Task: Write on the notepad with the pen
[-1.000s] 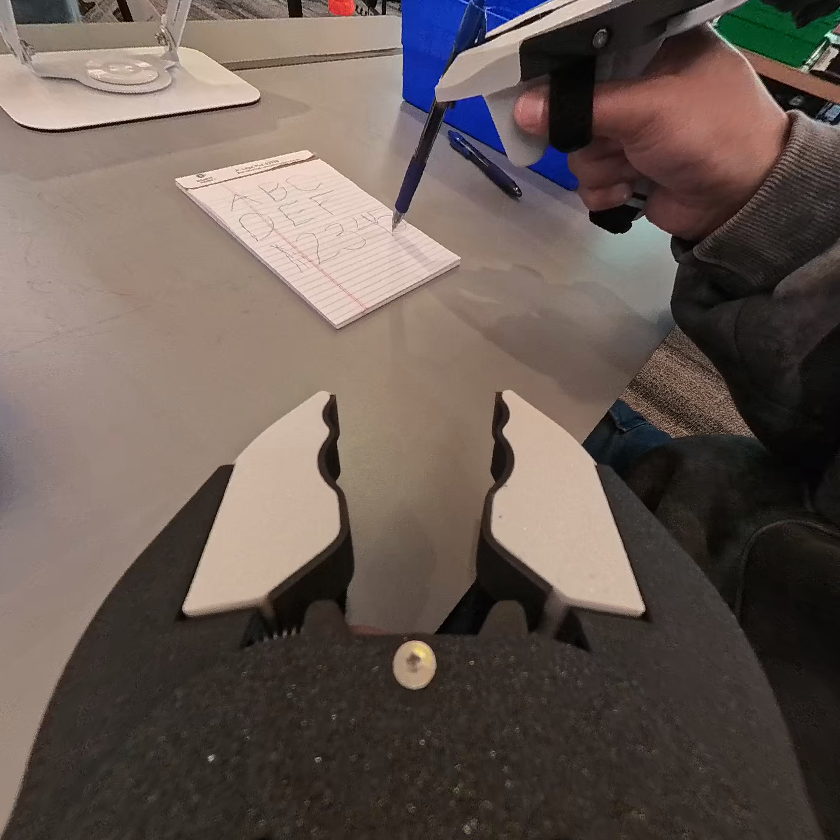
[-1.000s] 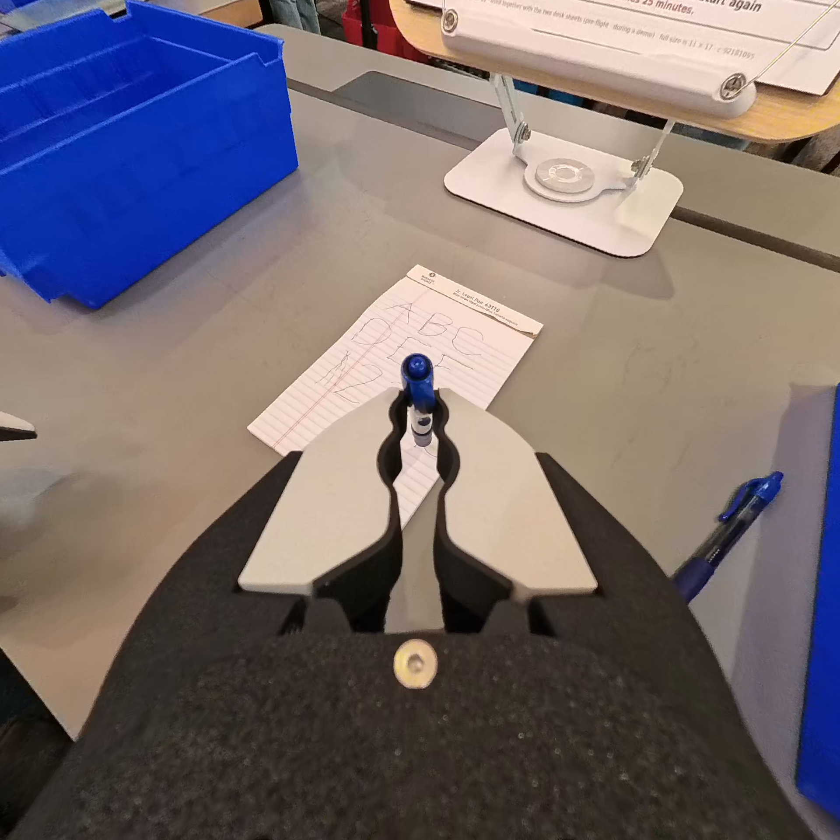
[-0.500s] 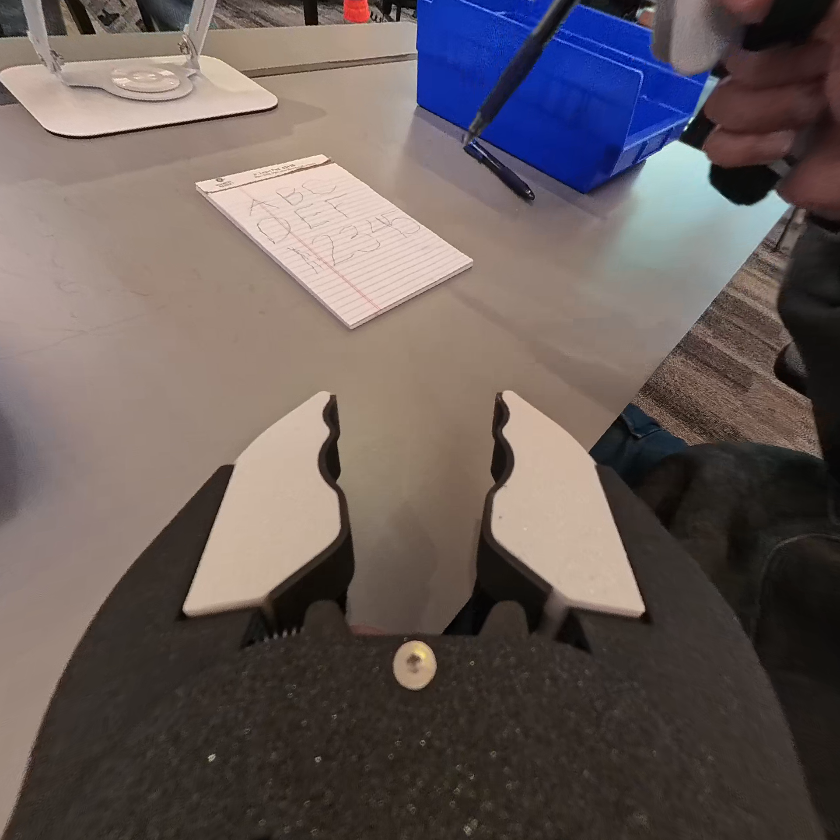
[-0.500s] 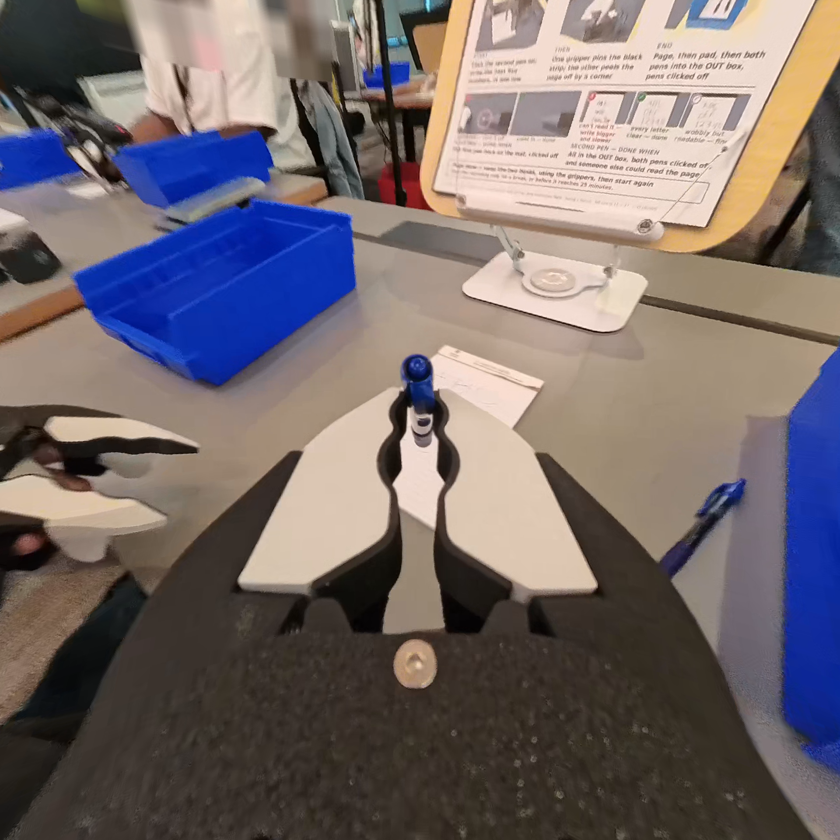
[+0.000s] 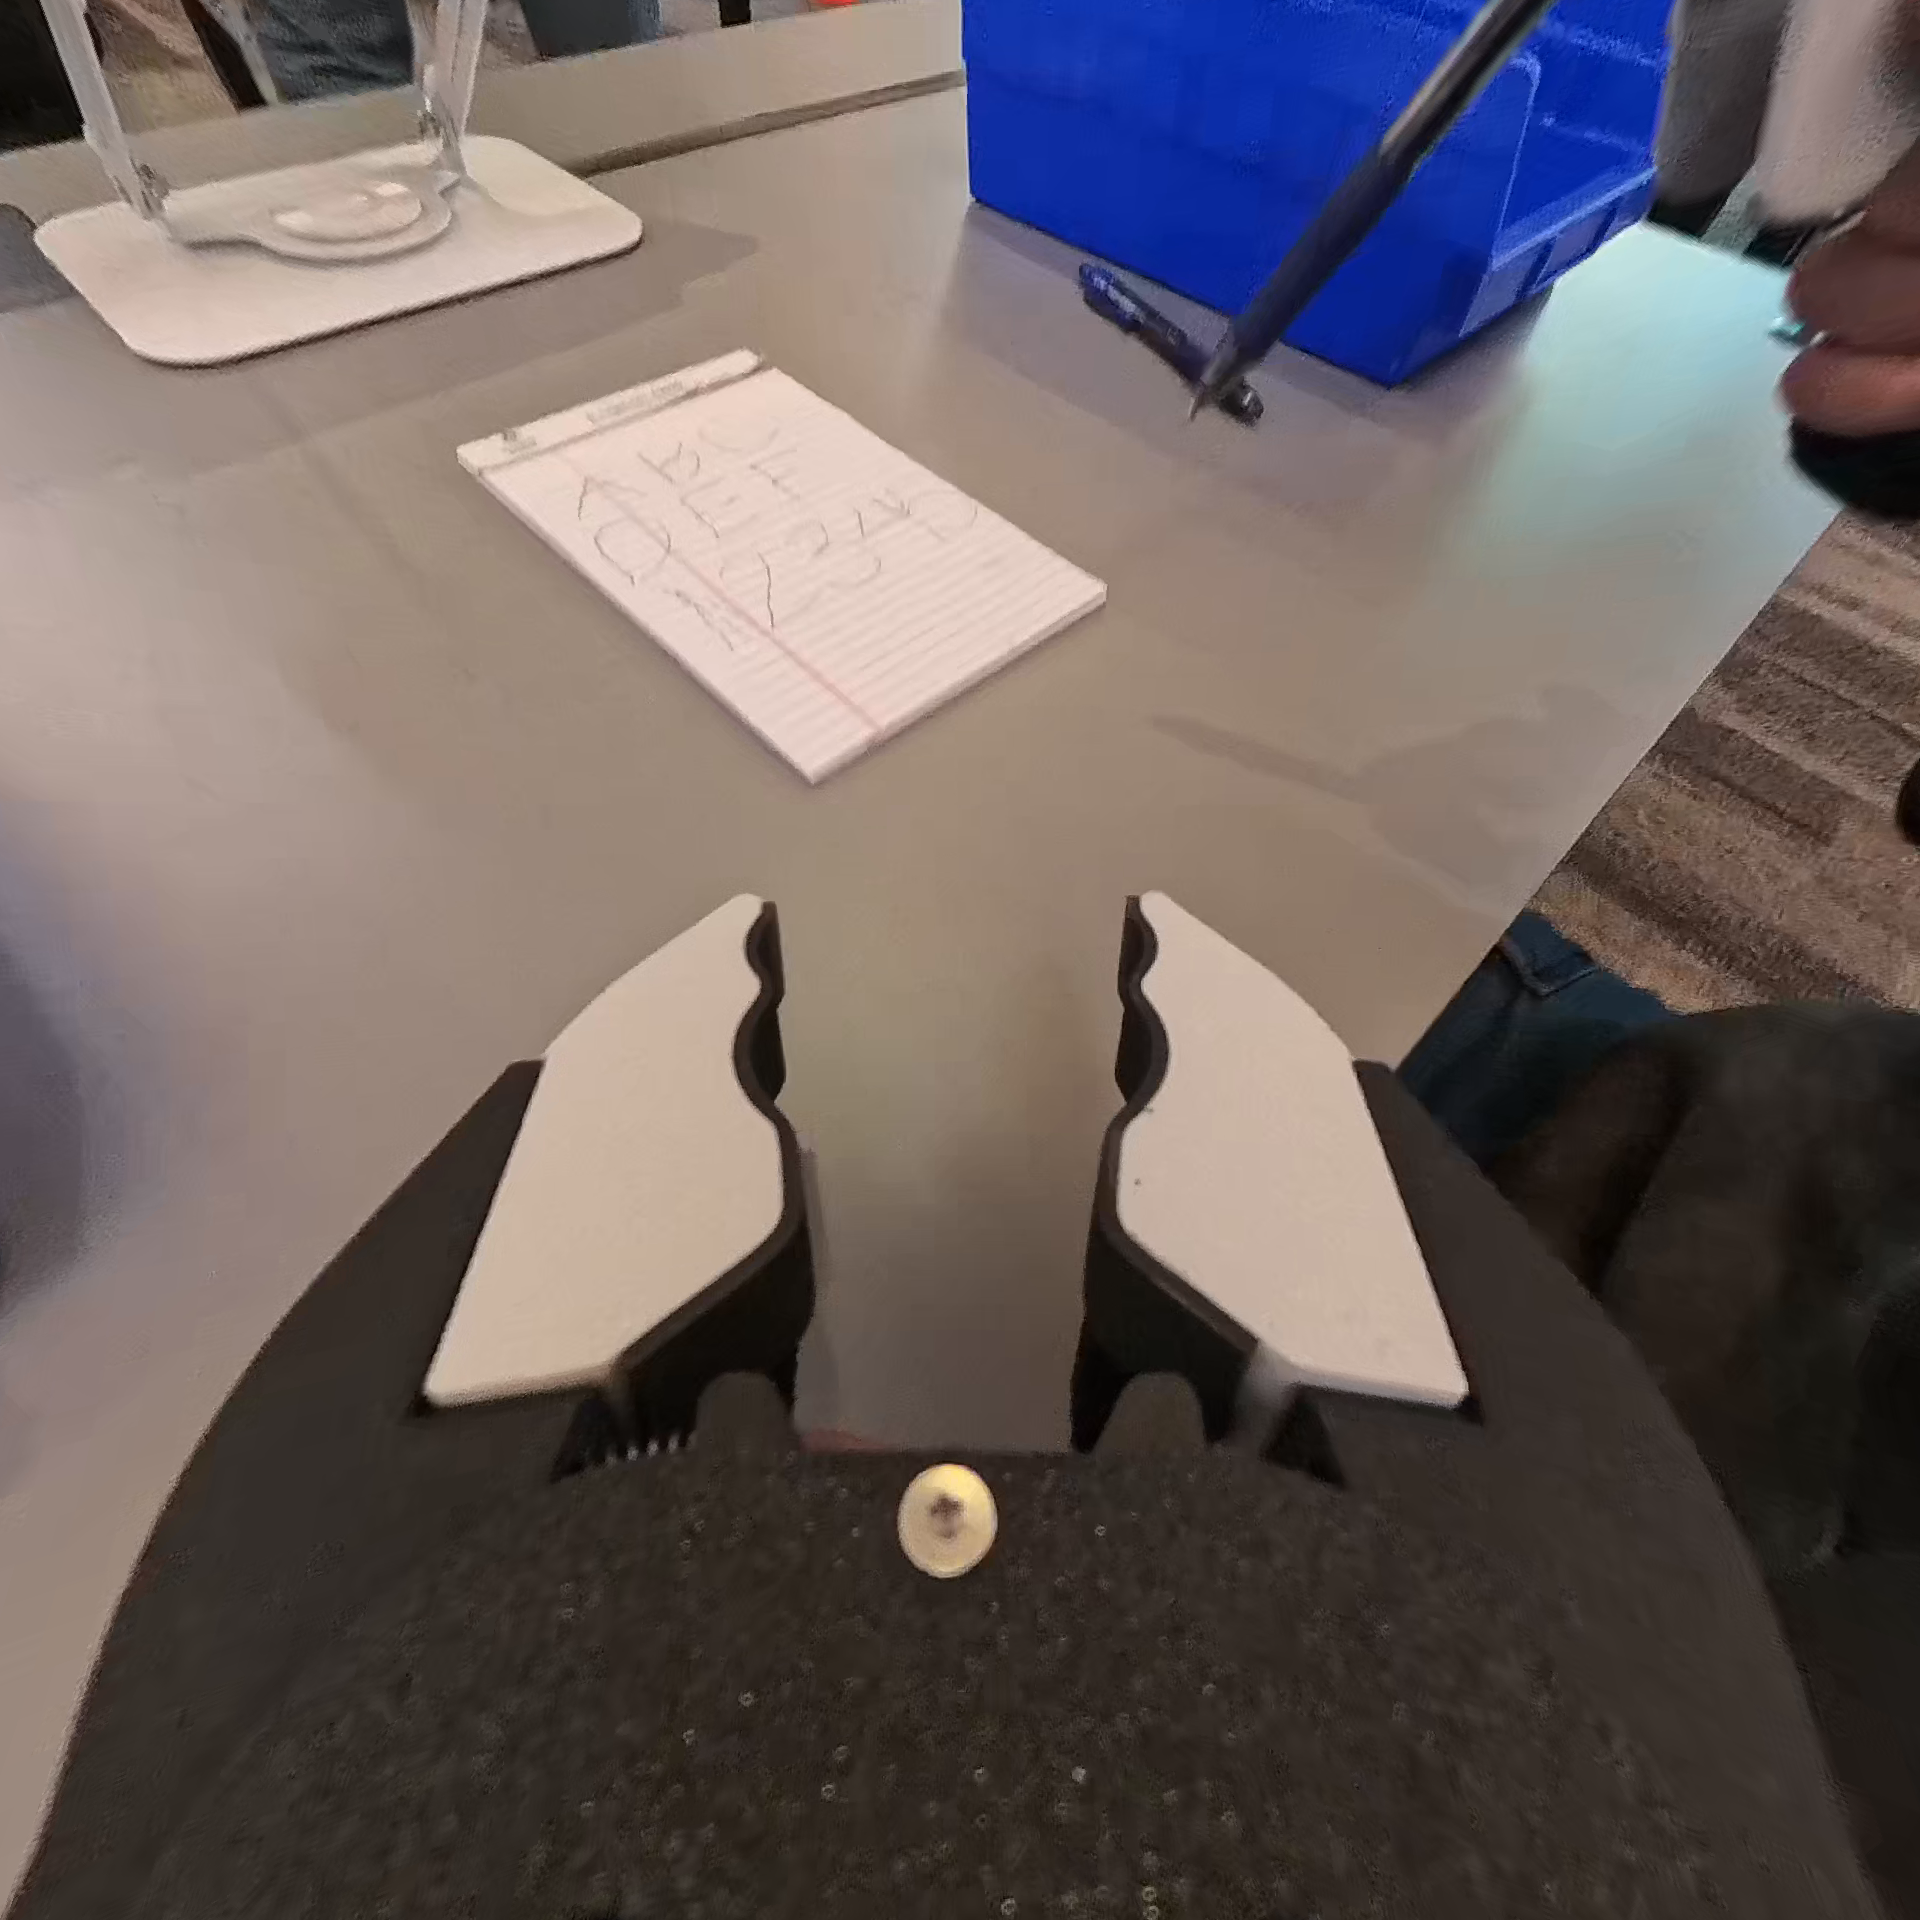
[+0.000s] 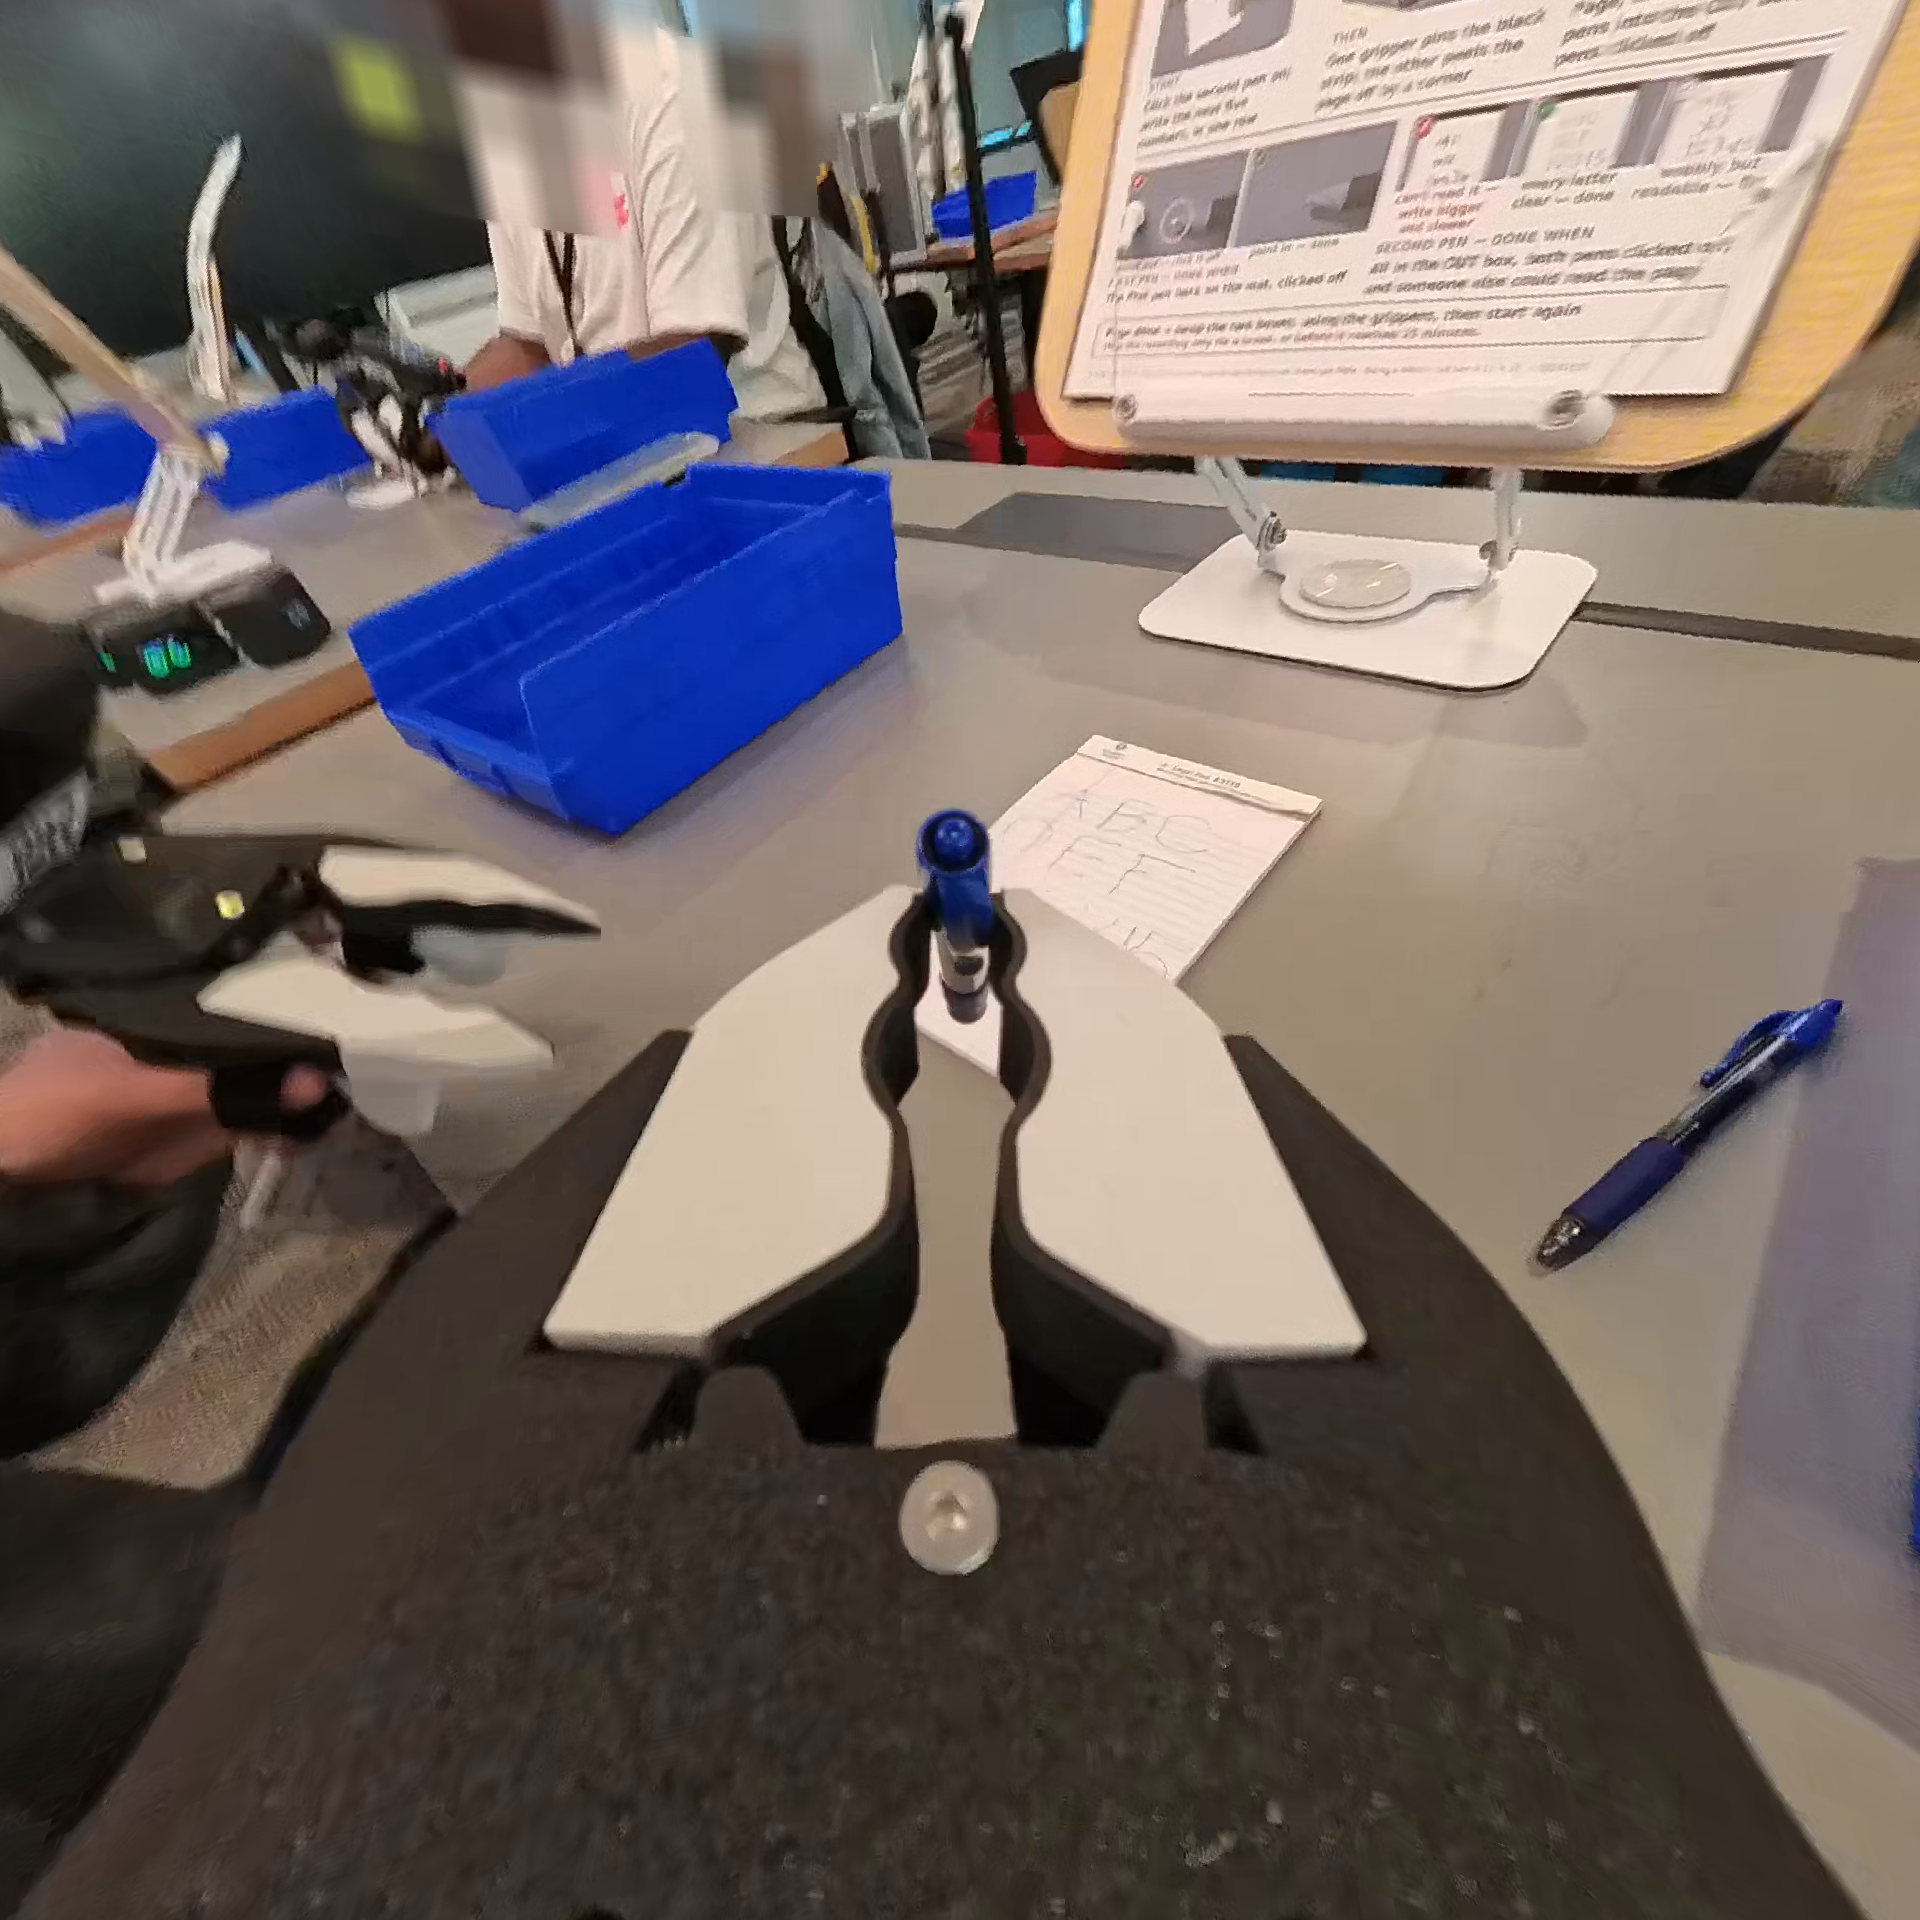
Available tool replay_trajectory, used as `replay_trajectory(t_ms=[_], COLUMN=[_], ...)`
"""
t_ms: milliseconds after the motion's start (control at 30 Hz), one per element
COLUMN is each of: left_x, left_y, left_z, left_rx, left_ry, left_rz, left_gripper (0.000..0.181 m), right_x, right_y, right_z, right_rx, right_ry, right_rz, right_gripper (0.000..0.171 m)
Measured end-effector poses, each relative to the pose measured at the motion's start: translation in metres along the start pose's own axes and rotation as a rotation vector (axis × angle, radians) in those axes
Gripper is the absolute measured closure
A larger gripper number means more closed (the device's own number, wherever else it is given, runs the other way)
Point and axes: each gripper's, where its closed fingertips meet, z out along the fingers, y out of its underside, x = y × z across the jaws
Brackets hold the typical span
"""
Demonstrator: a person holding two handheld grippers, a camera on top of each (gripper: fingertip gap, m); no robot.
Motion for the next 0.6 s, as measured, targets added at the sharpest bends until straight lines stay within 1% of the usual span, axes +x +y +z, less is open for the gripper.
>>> replay_trajectory(t_ms=[33,100,167,233,267,333,400,467,500,600], left_x=[0.000,0.005,0.015,0.022,0.026,0.032,0.034,0.032,0.030,0.021], left_y=[-0.011,-0.045,-0.092,-0.139,-0.158,-0.184,-0.190,-0.185,-0.182,-0.174], left_z=[0.000,-0.003,-0.009,-0.013,-0.015,-0.013,-0.005,0.002,0.005,0.012], left_rx=[0.020,0.076,0.149,0.214,0.244,0.263,0.212,0.143,0.126,0.122], left_ry=[0.013,0.072,0.168,0.243,0.290,0.398,0.508,0.602,0.625,0.613], left_rz=[0.003,0.022,0.080,0.153,0.190,0.244,0.255,0.233,0.225,0.234], left_gripper=[0.123,0.136,0.162,0.177,0.181,0.181,0.181,0.181,0.181,0.181], right_x=[-0.004,-0.015,-0.030,-0.042,-0.050,-0.065,-0.067,-0.070,-0.071,-0.075], right_y=[0.002,0.007,0.013,0.014,0.013,0.009,0.004,-0.003,-0.006,-0.012], right_z=[0.004,0.015,0.031,0.047,0.054,0.065,0.075,0.082,0.084,0.084], right_rx=[-0.032,-0.136,-0.280,-0.405,-0.455,-0.524,-0.565,-0.575,-0.573,-0.553], right_ry=[-0.016,-0.077,-0.168,-0.245,-0.305,-0.415,-0.432,-0.442,-0.447,-0.478], right_rz=[-0.048,-0.169,-0.324,-0.450,-0.495,-0.536,-0.584,-0.585,-0.576,-0.529], right_gripper=[0.161,0.161,0.161,0.161,0.161,0.161,0.161,0.161,0.161,0.161])
